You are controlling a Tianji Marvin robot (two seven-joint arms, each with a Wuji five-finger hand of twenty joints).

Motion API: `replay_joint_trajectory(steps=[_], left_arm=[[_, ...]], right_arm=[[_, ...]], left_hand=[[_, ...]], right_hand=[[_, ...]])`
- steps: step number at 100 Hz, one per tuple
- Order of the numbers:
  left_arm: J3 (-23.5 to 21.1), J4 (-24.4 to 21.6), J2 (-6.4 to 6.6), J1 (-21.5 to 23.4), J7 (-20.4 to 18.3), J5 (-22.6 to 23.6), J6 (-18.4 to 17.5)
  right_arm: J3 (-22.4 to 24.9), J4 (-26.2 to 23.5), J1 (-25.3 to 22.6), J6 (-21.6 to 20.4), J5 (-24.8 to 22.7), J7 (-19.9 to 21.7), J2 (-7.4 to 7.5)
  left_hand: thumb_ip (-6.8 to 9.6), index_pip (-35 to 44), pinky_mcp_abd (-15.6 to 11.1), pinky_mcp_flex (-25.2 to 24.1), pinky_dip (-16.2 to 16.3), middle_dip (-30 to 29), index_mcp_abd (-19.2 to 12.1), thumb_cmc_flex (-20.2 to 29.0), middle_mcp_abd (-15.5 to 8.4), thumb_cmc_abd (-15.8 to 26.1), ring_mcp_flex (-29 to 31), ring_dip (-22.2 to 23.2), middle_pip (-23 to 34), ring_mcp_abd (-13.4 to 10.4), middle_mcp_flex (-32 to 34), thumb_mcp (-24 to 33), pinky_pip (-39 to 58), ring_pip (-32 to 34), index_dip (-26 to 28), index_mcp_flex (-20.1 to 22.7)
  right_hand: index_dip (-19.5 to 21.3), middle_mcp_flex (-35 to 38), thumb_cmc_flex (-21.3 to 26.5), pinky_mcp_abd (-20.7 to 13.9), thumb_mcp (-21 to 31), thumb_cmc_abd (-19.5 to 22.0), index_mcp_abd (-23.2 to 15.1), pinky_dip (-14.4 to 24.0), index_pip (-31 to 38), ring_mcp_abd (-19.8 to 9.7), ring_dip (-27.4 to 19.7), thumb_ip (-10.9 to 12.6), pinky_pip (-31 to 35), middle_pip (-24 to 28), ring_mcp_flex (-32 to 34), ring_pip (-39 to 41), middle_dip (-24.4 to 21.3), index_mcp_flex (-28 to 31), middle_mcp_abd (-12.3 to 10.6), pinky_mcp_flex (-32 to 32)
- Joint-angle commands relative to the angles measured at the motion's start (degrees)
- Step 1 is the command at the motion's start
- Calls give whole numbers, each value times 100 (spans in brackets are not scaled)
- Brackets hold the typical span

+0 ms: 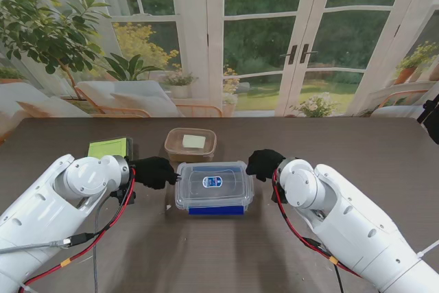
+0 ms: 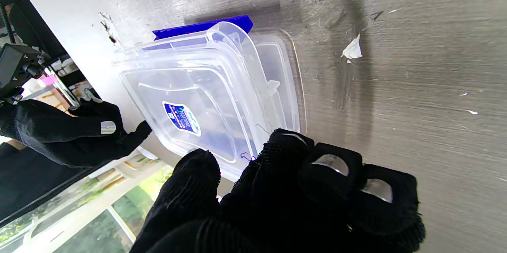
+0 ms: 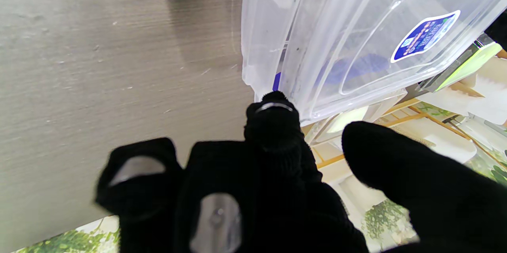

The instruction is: Pair container bodies with their lids

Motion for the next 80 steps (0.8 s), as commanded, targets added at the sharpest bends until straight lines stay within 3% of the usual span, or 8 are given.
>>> replay_joint_trajectory(steps=[1, 80], left_arm=[[19, -18, -64, -25, -87, -39, -11], [245, 321, -32, -497, -368, -119, -137]], right_arm=[[-21, -32, -33, -39, -23, 95, -46], [56, 3, -67, 33, -45, 87, -41]], left_hand=[[18, -131, -207, -79, 40, 12, 41, 269, 81, 141, 41, 133, 86, 210, -34, -68, -50, 122, -90, 74], [17, -75, -233, -58, 52, 10, 3, 246, 65, 156, 62, 119, 103, 189, -25, -78, -19, 143, -62, 100]], right_hand=[[-91, 166, 15, 207, 74, 160, -983, -98, -174, -98, -36, -119, 158, -15, 82, 170, -66, -115, 290, 1017], [-81, 139, 0, 208, 37, 175, -940, -99, -152, -123, -42, -130, 152, -12, 83, 163, -75, -125, 288, 1006]])
